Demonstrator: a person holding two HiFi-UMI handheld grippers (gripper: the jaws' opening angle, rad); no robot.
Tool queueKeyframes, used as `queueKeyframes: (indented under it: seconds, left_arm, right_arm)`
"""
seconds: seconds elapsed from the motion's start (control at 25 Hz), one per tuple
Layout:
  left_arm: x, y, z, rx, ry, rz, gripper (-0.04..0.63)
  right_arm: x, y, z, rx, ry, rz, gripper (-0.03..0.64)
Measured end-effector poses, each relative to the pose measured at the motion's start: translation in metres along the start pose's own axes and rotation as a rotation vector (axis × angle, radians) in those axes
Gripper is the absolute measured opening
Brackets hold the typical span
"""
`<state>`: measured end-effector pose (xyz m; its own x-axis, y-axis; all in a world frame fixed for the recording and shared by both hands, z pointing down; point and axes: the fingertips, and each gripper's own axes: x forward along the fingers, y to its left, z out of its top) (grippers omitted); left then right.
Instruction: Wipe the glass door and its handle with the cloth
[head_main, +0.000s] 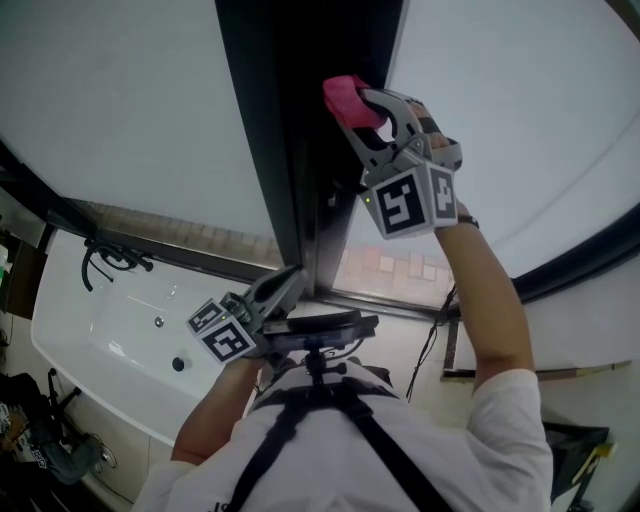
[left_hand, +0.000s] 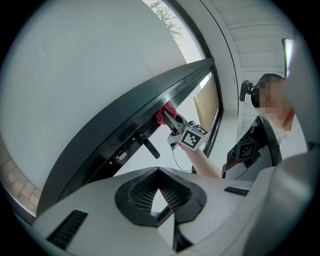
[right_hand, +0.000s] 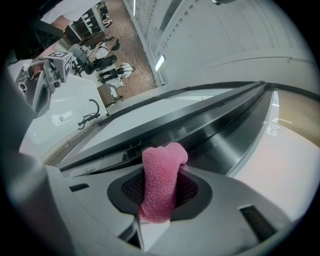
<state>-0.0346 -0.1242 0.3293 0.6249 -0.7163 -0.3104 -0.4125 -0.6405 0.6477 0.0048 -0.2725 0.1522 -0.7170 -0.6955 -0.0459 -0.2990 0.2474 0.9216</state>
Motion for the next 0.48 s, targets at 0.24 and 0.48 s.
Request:
queueKeyframes:
  seconds: [0.24,0.48]
  left_arm:
    - [-0.001,-0.002,-0.002,0.000,-0.001,0.003,-0.008]
    - [0.000,-0.007,0.002,0.017,0.004,-0.007,-0.008]
  right_arm:
    - [-0.002,0.009,-0.003,0.006,0.005,0.016,0.101]
    - [-0.004,0.014,-0.005,0.017,0.022,0.028,0.101]
